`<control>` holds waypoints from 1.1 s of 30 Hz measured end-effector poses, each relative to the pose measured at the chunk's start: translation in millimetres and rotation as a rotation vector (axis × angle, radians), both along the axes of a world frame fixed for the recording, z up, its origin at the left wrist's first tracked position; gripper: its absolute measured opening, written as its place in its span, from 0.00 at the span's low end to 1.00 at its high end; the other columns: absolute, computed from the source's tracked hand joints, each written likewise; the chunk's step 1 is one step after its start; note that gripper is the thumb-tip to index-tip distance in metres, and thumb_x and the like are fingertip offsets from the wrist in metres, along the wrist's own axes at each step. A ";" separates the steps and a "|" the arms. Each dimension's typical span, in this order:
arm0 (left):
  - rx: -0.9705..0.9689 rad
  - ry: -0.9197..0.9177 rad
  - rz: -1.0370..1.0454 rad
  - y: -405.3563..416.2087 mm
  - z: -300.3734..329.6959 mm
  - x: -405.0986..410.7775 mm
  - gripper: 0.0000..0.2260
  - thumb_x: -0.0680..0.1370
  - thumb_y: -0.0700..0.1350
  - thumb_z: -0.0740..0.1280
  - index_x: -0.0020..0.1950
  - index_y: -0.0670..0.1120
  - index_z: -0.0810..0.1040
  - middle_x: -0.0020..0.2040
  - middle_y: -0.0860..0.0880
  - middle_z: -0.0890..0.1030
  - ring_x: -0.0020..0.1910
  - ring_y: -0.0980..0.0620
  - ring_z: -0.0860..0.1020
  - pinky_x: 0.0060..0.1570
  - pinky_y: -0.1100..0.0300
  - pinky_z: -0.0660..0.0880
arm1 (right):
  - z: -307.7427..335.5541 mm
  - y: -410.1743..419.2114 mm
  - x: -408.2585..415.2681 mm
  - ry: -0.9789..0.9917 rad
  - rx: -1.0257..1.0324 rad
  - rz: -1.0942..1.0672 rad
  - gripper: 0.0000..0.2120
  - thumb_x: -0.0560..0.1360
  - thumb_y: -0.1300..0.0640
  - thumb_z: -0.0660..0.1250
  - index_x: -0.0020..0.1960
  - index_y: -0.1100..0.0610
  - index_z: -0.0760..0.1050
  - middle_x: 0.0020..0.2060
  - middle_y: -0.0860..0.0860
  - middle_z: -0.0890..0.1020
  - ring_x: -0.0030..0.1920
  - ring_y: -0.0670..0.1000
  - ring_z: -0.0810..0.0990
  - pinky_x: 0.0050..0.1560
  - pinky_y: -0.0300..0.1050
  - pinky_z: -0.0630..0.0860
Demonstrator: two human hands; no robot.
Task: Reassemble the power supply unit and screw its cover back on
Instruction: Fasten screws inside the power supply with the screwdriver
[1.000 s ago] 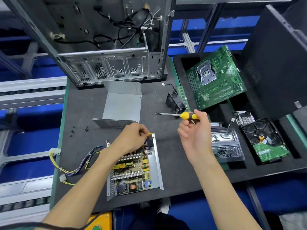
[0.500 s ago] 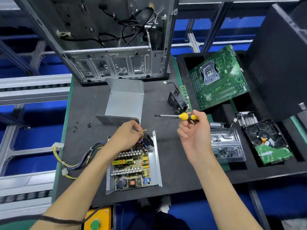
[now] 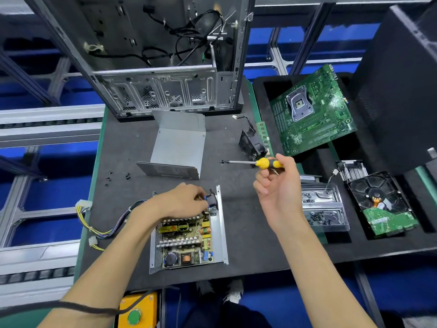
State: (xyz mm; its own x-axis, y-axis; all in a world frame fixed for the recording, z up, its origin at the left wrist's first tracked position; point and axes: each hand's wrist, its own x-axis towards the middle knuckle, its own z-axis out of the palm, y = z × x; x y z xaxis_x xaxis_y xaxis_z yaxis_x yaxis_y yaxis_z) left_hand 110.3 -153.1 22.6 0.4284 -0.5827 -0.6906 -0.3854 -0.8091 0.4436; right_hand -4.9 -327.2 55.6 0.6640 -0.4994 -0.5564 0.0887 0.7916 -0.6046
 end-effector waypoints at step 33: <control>-0.236 -0.026 0.282 8.4 -12.7 -3.3 0.15 0.77 0.55 0.73 0.39 0.44 0.81 0.29 0.51 0.76 0.26 0.57 0.70 0.34 0.58 0.66 | 11.3 31.8 -20.1 -0.059 -1.420 0.371 0.07 0.79 0.50 0.63 0.42 0.48 0.70 0.26 0.54 0.77 0.24 0.54 0.73 0.25 0.50 0.68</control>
